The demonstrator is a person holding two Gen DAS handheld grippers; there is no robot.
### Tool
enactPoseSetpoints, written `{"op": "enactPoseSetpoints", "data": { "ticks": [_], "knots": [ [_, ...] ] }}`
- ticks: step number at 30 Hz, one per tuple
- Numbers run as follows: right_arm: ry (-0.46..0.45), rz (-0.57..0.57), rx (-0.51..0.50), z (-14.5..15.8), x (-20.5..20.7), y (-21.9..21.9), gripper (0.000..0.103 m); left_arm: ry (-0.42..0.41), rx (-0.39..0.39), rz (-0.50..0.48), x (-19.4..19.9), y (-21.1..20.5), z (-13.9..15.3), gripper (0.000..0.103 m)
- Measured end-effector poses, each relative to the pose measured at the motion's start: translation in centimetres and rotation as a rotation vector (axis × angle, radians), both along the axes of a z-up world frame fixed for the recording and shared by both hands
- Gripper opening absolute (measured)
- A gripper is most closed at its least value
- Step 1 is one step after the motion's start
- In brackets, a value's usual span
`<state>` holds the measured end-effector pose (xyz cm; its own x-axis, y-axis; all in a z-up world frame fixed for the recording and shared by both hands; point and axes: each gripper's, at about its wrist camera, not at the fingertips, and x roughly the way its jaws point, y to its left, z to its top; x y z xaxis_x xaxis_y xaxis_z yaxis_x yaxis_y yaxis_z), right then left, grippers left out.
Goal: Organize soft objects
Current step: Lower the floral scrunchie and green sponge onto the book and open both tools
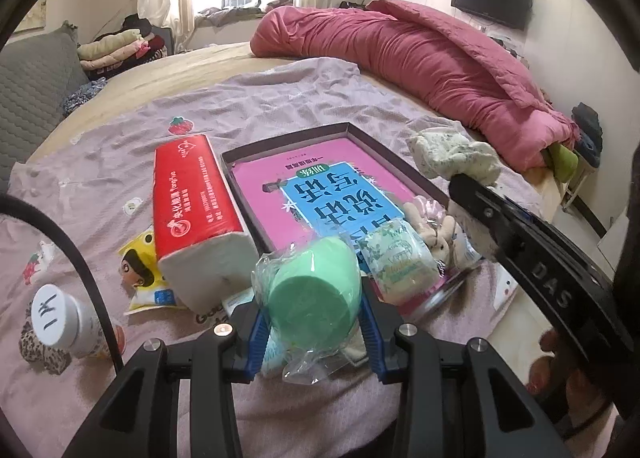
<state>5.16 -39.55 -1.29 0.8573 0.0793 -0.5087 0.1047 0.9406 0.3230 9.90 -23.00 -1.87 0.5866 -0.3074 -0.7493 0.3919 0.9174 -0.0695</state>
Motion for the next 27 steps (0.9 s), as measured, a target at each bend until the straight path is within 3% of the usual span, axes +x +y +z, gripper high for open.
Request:
{"op": "enactPoseSetpoints", "data": {
  "ticks": [14, 27],
  "knots": [
    [0.029, -0.036, -0.029, -0.5, 0.7, -0.5, 0.021, 0.064, 0.015, -0.033, 3.5, -3.1, -2.8, 0.041],
    [0.123, -0.051, -0.040, -2.0, 2.3, -0.9, 0.021, 0.086, 0.003, -0.052, 4.5, -3.5, -4.1, 0.041]
  ]
}}
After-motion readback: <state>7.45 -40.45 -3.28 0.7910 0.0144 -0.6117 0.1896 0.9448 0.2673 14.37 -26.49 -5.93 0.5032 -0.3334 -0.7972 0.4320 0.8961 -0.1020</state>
